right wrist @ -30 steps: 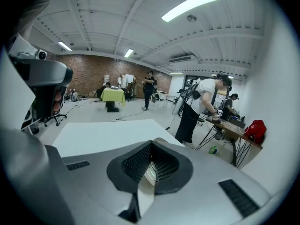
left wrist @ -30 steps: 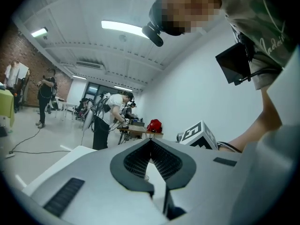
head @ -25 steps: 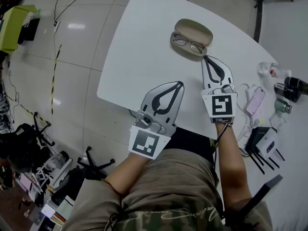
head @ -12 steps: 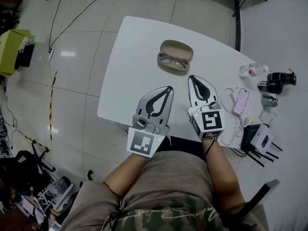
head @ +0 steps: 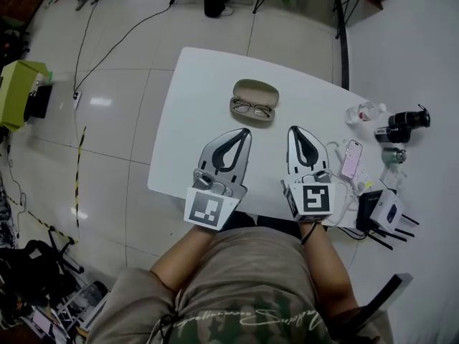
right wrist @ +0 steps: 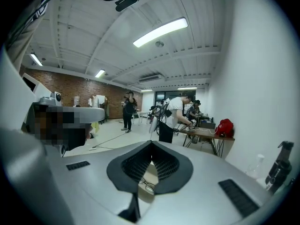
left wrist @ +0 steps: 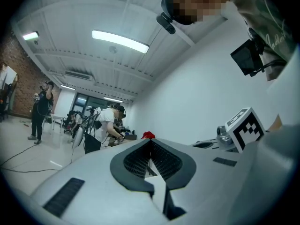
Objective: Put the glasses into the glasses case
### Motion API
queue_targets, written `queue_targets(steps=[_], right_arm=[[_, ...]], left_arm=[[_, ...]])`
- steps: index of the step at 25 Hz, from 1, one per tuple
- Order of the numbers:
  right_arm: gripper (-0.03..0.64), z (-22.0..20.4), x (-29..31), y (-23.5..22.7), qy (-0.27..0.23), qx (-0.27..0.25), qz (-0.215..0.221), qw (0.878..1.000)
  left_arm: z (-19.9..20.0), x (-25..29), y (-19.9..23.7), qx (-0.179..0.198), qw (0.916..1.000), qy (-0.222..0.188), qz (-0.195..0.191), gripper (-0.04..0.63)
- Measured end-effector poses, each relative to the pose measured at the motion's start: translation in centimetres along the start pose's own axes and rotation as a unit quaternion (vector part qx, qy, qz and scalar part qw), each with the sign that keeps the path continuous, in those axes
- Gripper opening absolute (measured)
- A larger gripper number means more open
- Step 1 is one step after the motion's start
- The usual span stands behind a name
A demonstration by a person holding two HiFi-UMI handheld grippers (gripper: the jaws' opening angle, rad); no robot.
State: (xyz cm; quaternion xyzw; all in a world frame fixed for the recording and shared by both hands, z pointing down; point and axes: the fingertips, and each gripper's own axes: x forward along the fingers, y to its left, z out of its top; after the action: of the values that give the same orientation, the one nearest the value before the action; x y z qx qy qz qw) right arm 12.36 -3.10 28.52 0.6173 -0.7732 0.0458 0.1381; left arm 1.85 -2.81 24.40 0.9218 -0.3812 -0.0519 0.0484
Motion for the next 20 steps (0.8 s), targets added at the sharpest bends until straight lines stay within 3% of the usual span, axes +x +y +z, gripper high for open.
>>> queue_targets(steps=[9,20], right_arm=[[0.012,1.2,-3.4,-2.1,-0.04,0.011,-0.008,0.999],[0.012,0.2,-10.7,-8.5,-0.051,0.031,-0.034,0.998]], left_arm=[[1.8,-0.1,-2.8,0.009,0.9999,-0.005,-0.008,0.006],[3.4,2.4,-11.1,0.006,0.9998,-0.015,-0.013,0.006]])
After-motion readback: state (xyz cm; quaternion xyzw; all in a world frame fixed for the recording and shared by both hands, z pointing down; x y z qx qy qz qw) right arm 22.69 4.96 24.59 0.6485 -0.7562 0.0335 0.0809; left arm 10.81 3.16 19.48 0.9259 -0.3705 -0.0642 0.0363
